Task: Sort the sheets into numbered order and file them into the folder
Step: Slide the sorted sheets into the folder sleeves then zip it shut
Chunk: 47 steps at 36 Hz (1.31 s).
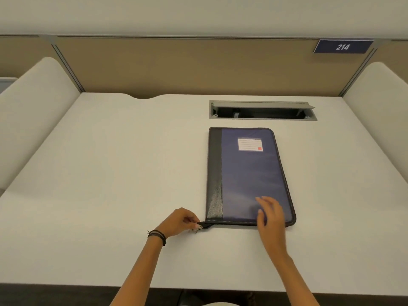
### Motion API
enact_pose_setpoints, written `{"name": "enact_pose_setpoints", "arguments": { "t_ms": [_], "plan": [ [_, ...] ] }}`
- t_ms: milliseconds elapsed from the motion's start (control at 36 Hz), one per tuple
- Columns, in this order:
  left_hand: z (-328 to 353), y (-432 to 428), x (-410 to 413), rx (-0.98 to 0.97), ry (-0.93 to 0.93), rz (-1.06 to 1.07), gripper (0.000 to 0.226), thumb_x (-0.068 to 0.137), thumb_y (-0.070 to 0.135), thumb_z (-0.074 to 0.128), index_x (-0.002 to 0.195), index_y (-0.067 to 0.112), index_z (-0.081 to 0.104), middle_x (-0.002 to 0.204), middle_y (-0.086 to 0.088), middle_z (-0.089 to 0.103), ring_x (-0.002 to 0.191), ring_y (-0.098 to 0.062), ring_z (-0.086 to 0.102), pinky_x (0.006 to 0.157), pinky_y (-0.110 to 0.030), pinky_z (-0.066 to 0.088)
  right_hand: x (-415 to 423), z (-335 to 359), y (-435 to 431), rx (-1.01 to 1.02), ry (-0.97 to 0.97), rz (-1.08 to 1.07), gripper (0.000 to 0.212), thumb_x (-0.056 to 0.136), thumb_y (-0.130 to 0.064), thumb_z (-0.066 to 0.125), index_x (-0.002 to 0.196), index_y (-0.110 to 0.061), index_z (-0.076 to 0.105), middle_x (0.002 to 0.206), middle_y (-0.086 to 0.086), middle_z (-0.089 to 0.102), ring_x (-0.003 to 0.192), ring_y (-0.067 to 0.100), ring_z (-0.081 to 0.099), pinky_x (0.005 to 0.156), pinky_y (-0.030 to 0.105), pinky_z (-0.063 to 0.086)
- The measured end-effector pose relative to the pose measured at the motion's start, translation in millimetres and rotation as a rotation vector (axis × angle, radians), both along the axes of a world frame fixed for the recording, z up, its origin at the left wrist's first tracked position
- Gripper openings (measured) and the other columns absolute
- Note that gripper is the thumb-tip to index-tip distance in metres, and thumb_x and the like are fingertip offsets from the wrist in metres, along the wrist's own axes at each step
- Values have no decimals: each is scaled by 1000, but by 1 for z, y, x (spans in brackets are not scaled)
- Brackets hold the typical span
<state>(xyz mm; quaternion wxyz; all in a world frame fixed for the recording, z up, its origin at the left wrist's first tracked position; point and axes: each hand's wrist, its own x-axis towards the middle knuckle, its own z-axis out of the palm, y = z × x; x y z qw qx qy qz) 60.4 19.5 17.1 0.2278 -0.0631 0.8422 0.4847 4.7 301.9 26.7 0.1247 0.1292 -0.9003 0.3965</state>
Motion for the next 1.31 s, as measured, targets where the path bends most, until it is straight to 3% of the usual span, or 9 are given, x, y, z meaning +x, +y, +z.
{"name": "enact_pose_setpoints", "arguments": {
  "t_ms": [139, 333, 500, 722, 861, 1056, 1111, 1194, 1306],
  "plan": [
    [5, 0, 2, 87, -2, 53, 29, 83, 14, 73, 67, 38, 72, 70, 9, 71, 70, -3, 63, 72, -14, 48, 25, -4, -45, 50, -10, 389, 26, 92, -21, 48, 111, -14, 64, 106, -3, 53, 99, 5, 49, 89, 15, 39],
    [6, 0, 5, 144, 12, 70, 20, 85, 14, 71, 76, 32, 74, 83, -5, 73, 75, -10, 65, 76, -19, 50, 34, -16, -77, 300, 79, 694, 31, 81, -21, 68, 110, -24, 57, 98, -4, 54, 89, 8, 48, 77, 21, 43],
    [8, 1, 6, 165, -9, 58, 17, 88, 11, 67, 82, 26, 72, 77, 10, 72, 74, -3, 65, 76, -17, 51, 35, -22, -89, 358, 135, 672, 32, 76, -21, 75, 103, -23, 57, 94, -6, 56, 84, 9, 53, 74, 20, 44],
    [8, 3, 9, 209, -32, 50, 11, 88, 9, 66, 91, 16, 73, 78, 11, 71, 74, -1, 65, 77, -16, 50, 36, -30, -88, 401, 283, 632, 24, 74, -11, 79, 91, -13, 63, 84, 1, 57, 71, 15, 53, 59, 23, 43],
    [7, 3, 11, 234, -29, 86, 14, 89, 7, 64, 99, 5, 72, 75, 14, 71, 73, 0, 65, 76, -15, 50, 37, -35, -86, 404, 310, 639, 29, 75, -8, 78, 98, -13, 62, 81, 2, 56, 67, 17, 52, 57, 25, 44],
    [8, 5, 12, 269, -33, 98, 10, 90, 8, 63, 94, 8, 73, 77, 8, 72, 72, -3, 65, 74, -16, 49, 38, -33, -86, 414, 337, 698, 43, 71, -10, 80, 108, -14, 59, 82, 2, 58, 67, 16, 52, 58, 24, 42],
    [8, 5, 12, 261, -27, 91, 10, 90, 9, 64, 94, 9, 73, 78, 7, 72, 72, -2, 64, 74, -16, 49, 37, -32, -86, 399, 336, 699, 37, 77, -12, 76, 107, -16, 55, 81, 0, 59, 67, 15, 53, 59, 24, 43],
    [7, 6, 11, 216, -9, 87, 12, 88, 9, 66, 96, 5, 73, 77, 10, 71, 72, 0, 64, 75, -15, 50, 38, -27, -87, 352, 328, 659, 5, 95, -21, 50, 97, -18, 54, 77, -3, 59, 66, 12, 49, 62, 22, 38],
    [7, 9, 9, 134, 38, 45, 6, 86, 13, 70, 86, 18, 73, 67, 19, 68, 69, 4, 64, 71, -13, 48, 40, -23, -89, 267, 189, 589, 23, 99, -28, 38, 90, -18, 57, 72, -6, 60, 61, 7, 51, 59, 18, 42]
  ]
}}
